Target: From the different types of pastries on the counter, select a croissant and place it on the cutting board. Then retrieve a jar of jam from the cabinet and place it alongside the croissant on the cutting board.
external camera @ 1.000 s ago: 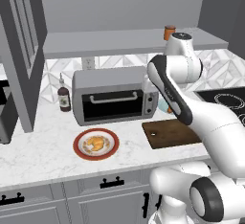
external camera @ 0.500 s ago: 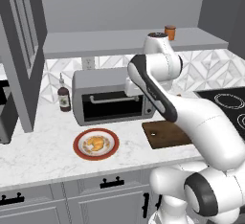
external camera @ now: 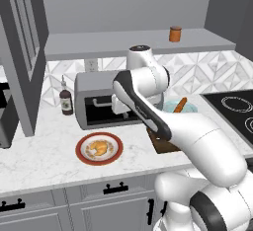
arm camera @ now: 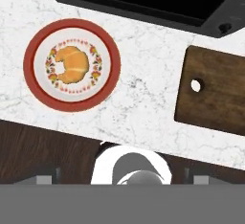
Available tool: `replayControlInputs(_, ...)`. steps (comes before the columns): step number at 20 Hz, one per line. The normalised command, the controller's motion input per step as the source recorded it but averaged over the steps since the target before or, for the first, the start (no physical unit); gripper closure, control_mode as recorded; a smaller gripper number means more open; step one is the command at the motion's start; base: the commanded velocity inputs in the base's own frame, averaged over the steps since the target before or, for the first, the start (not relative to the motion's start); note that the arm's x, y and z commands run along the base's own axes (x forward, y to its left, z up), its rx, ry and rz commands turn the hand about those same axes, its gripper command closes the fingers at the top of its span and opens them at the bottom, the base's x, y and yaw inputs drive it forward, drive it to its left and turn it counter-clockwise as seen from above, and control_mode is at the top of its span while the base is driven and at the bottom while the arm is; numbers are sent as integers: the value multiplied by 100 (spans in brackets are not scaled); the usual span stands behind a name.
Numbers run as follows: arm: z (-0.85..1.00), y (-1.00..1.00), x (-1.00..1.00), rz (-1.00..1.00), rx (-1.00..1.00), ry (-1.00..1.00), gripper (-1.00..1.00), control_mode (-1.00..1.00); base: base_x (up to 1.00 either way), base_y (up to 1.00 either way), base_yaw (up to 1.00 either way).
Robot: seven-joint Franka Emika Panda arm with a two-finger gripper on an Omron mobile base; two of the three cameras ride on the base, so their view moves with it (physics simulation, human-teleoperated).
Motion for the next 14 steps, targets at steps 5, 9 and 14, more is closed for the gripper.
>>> replayControlInputs(5,-31,64,-7,4,-6,0,-100,-100,0,0,0)
replayControlInputs(9,-30,52,2,2,-4,1,-100,-100,0,0,0)
replayControlInputs(14,-12,38,18,0,0,8,-100,-100,0,0,0)
